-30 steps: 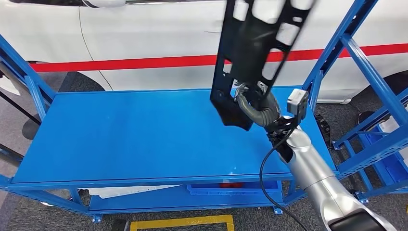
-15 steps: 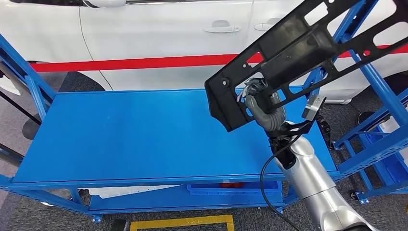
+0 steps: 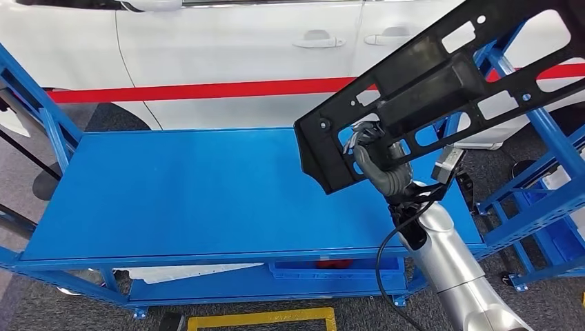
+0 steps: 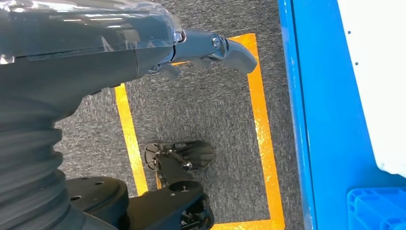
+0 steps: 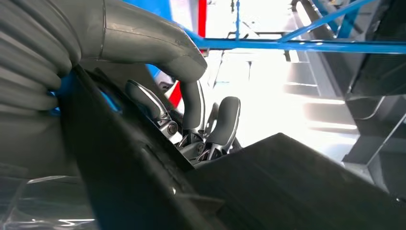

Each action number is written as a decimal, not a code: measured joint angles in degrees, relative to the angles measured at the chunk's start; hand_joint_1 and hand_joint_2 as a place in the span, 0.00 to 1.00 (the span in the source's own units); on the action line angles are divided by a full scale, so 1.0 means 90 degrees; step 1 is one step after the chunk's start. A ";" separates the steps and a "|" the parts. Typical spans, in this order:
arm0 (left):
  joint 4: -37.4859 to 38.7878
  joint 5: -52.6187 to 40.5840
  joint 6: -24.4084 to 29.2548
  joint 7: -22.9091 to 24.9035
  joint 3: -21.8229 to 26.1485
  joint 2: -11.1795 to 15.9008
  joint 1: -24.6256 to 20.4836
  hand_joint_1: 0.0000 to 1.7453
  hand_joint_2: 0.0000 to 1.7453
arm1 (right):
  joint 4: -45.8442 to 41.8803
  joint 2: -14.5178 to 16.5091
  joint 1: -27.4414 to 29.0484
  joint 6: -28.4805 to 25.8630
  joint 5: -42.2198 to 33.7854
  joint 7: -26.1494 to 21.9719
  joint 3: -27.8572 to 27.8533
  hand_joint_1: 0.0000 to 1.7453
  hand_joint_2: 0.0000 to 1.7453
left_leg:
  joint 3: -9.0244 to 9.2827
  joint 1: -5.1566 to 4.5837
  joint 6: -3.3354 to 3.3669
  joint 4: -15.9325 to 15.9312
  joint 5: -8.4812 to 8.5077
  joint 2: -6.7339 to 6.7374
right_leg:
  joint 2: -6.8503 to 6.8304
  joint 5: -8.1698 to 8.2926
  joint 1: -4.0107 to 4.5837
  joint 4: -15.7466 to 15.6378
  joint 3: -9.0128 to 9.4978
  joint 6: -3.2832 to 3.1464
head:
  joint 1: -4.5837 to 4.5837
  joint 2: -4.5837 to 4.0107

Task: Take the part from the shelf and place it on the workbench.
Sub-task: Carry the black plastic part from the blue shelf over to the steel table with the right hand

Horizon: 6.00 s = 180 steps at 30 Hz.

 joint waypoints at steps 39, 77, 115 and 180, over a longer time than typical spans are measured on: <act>0.0000 -0.0135 0.0010 0.0156 0.0014 -0.0010 -0.0056 0.00 1.00 | 0.0296 -0.0570 0.0049 0.0354 0.2219 0.0190 0.0535 1.00 1.00 | -0.0106 -0.0006 -0.0249 0.0108 -0.0008 -0.0016 | 0.0032 0.0272 0.0066 -0.0997 0.0470 -0.0208 | 0.0000 -0.0001; -0.0001 -0.0267 0.0060 0.0160 0.0008 0.0053 -0.0031 0.00 1.00 | 0.0386 -0.0377 -0.0034 0.0456 0.1913 0.0167 0.0495 1.00 1.00 | -0.0620 0.0156 -0.0421 0.1840 -0.0967 0.0012 | 0.0026 0.0513 0.0012 -0.0697 -0.0088 -0.0338 | -0.0002 -0.0001; 0.0000 -0.0294 0.0060 0.0226 0.0015 0.0098 -0.0006 0.00 1.00 | 0.0647 -0.0312 -0.0342 0.0426 0.1848 -0.0114 0.0625 1.00 1.00 | 0.0499 0.0043 -0.0210 0.0063 -0.0494 0.0008 | -0.0033 0.1050 -0.0045 -0.1013 -0.0209 -0.0016 | -0.0012 0.0000; 0.0001 -0.0454 0.0142 0.0274 -0.0001 0.0115 0.0174 0.00 1.00 | 0.0614 -0.0395 0.0469 -0.1117 0.3632 -0.0226 -0.0365 1.00 1.00 | 0.0127 0.0100 -0.0112 0.0014 -0.0115 0.0014 | -0.0057 0.0032 0.0005 -0.0072 -0.0395 0.0066 | -0.0010 0.0000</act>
